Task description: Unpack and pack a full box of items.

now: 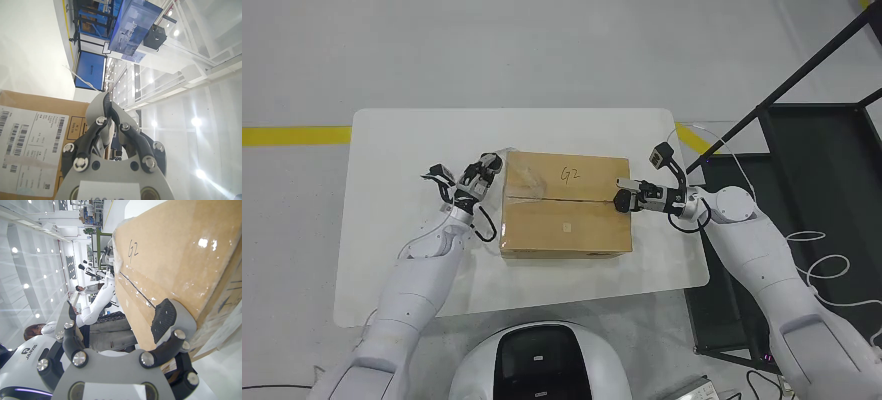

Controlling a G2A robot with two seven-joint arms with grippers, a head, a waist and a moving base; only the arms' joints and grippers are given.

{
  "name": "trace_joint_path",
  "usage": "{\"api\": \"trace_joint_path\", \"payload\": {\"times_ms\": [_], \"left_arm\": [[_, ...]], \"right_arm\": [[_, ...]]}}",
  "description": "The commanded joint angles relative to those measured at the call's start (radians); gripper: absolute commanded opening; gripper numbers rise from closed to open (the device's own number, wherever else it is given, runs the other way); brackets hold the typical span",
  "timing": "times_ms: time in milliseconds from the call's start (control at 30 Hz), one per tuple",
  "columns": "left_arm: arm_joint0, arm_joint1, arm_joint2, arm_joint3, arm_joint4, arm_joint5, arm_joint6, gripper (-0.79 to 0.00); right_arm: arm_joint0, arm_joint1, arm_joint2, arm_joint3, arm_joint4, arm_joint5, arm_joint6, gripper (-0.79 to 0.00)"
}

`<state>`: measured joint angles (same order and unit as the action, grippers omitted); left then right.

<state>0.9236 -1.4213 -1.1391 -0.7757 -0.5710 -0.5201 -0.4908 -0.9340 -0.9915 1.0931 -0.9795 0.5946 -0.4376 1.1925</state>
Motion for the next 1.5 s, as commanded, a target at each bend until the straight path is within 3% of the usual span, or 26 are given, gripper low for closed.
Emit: {"api": "trace_joint_path", "payload": {"times_ms": [0,333,367,400,433,600,733,867,1100,1467], "left_arm": [[0.012,0.0,-0.006,-0.012,-0.013,-0.023,-0.014,-0.785],[0.154,0.016,-0.063,-0.136,-0.027,-0.083,-0.022,-0.785],[0.165,0.018,-0.068,-0.146,-0.023,-0.08,-0.016,-0.594],[0.175,0.02,-0.072,-0.154,-0.016,-0.075,-0.01,-0.249],[0.181,0.021,-0.076,-0.16,-0.006,-0.071,-0.001,0.0],[0.175,0.021,-0.077,-0.171,0.013,-0.042,0.01,0.0],[0.189,0.018,-0.062,-0.219,0.046,-0.107,-0.015,0.0],[0.205,0.017,-0.042,-0.273,0.105,-0.11,-0.012,0.0],[0.266,0.02,-0.042,-0.381,0.226,-0.179,0.068,0.0],[0.346,0.03,-0.058,-0.53,0.271,-0.185,0.067,0.0]], "right_arm": [[0.0,0.0,0.0,0.0,0.0,0.0,0.0,0.0],[0.0,0.0,0.0,0.0,0.0,0.0,0.0,0.0],[0.0,0.0,0.0,0.0,0.0,0.0,0.0,0.0],[0.0,0.0,0.0,0.0,0.0,0.0,0.0,0.0],[0.0,0.0,0.0,0.0,0.0,0.0,0.0,0.0],[0.0,0.0,0.0,0.0,0.0,0.0,0.0,0.0],[0.0,0.0,0.0,0.0,0.0,0.0,0.0,0.0],[0.0,0.0,0.0,0.0,0.0,0.0,0.0,0.0],[-0.022,0.001,0.014,-0.034,0.007,0.007,-0.035,0.0],[-0.165,0.054,0.241,-0.121,0.127,-0.049,0.005,0.0]]}}
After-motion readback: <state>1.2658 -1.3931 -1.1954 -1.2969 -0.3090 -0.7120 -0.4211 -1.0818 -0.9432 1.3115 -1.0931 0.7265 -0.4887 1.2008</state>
